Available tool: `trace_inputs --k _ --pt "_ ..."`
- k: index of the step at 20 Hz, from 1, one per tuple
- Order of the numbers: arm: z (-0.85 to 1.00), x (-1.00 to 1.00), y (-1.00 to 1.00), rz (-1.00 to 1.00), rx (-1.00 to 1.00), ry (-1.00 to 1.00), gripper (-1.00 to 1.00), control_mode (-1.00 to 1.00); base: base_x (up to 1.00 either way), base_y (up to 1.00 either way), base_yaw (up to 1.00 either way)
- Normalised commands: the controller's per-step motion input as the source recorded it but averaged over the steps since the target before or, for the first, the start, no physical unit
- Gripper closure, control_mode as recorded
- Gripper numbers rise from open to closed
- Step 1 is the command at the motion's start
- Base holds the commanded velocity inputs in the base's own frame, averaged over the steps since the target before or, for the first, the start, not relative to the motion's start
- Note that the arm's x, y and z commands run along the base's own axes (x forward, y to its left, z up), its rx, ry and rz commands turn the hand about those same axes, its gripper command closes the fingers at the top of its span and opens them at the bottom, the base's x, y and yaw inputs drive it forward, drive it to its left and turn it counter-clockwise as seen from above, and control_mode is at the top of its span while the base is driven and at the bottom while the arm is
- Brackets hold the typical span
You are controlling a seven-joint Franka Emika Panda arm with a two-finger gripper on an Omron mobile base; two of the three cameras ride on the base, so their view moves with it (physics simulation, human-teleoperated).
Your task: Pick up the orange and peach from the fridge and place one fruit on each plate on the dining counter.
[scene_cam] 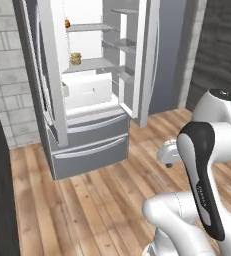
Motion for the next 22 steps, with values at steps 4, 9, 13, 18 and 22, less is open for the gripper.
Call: trace_inputs --k 4,9,13,18,22 --pt "0.00 0.00 0.00 0.00 0.00 0.00 -1.00 1.00 1.00 -0.06 0.40" --pt "0.00 0.00 0.00 0.00 0.00 0.00 -1.00 1.00 0.92 -0.60 0.38" --pt "0.00 0.00 0.00 0.00 0.00 0.00 -1.00 1.00 0.70 -0.83 0.26" --pt "0.00 0.00 0.00 0.00 0.00 0.00 -1.00 1.00 0.79 -0.24 0.11" --pt "0.00 0.00 0.00 0.00 0.00 0.00 -1.00 1.00 0.62 0.06 0.02"
